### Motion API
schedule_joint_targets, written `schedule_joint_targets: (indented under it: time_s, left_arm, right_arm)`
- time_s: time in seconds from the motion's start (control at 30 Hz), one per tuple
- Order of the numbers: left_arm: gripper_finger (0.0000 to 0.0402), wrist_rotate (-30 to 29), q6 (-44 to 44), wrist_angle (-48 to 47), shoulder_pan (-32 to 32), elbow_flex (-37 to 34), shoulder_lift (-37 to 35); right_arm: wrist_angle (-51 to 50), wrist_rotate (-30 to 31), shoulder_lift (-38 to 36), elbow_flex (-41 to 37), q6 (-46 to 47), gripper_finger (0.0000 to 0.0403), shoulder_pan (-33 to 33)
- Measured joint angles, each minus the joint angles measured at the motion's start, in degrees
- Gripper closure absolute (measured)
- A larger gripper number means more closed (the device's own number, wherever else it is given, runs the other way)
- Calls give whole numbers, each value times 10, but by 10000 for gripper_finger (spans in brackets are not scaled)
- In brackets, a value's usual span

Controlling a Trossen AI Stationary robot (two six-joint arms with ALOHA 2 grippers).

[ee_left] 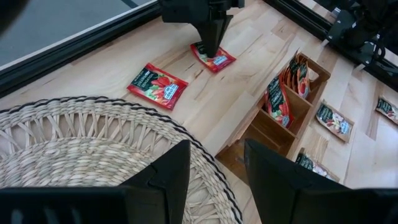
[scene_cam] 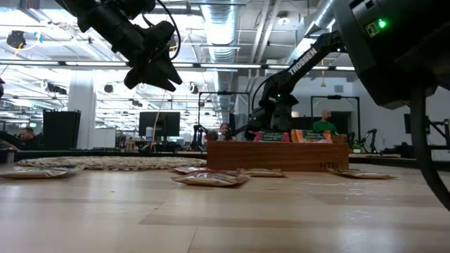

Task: Pick & Place Tea
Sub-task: Put the red tea bag into the middle section of the wooden organizer

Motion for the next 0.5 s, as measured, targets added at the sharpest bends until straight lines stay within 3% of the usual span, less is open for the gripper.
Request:
schedule_joint_targets:
  time_s: [0.5]
  left_arm:
    - [259,0,0,0,0,0,0]
  right_arm:
    - [4,-13,0,0,15,403,-11]
